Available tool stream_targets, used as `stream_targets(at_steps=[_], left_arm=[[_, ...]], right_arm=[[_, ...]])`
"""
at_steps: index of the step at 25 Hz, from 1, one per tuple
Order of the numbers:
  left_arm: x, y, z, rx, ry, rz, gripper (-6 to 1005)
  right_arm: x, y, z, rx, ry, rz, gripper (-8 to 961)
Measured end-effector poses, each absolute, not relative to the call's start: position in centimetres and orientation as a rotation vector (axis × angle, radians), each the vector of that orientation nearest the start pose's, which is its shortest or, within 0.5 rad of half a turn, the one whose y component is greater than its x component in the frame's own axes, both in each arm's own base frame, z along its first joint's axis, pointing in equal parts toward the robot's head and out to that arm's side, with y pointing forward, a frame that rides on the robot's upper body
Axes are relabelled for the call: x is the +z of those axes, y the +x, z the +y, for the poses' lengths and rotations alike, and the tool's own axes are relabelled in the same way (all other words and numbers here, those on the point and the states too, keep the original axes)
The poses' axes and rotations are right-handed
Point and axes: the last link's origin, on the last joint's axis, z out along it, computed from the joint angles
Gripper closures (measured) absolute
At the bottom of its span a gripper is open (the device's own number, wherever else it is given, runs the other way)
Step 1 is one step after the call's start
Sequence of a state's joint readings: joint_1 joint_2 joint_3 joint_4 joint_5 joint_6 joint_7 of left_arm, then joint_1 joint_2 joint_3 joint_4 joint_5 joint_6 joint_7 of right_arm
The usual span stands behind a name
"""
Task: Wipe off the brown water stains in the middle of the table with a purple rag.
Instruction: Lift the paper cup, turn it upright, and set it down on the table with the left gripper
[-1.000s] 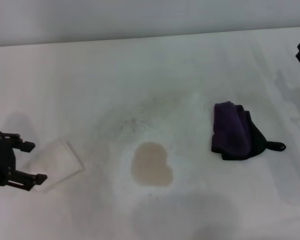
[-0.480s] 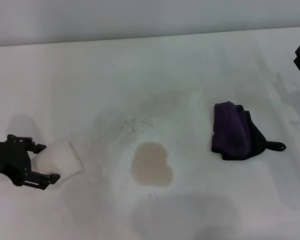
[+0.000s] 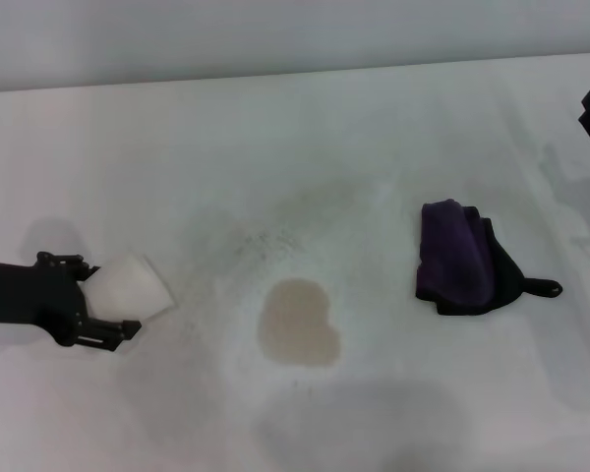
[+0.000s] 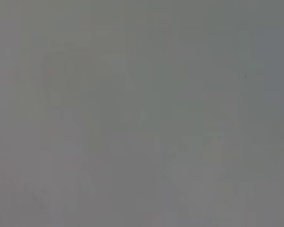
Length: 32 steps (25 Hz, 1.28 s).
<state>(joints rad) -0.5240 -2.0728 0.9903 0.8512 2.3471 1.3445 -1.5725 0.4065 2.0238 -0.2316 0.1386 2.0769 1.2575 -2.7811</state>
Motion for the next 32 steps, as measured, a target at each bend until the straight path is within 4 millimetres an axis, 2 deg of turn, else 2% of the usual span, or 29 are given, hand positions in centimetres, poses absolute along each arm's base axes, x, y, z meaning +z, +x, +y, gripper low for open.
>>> stream_targets(at_steps=[4, 9, 14, 21, 28, 32], left_arm=[[-1.2, -28.2, 34.4, 0.070, -2.830, -0.500, 112], [-0.7, -27.0, 34.5, -0.088, -2.813, -0.441, 119], [-0.1, -26.3, 34.3, -0.251, -2.768, -0.390, 236], [-0.2, -25.9, 33.7, -0.519, -2.669, -0.334, 260], [-1.0, -26.9, 33.5, -0.721, -2.513, -0.433, 266], [-2.0, -27.9, 32.7, -0.784, -2.442, -0.447, 267]], right_arm=[[1.9, 38.0, 29.9, 0.755, -1.386, 0.772, 108], [2.2, 38.0, 30.0, 0.753, -1.387, 0.758, 108], [2.7, 37.9, 30.3, 0.753, -1.399, 0.728, 108], [3.3, 37.6, 30.8, 0.743, -1.426, 0.676, 108], [4.0, 37.6, 31.0, 0.725, -1.453, 0.626, 108], [4.3, 37.9, 30.7, 0.709, -1.461, 0.605, 108]])
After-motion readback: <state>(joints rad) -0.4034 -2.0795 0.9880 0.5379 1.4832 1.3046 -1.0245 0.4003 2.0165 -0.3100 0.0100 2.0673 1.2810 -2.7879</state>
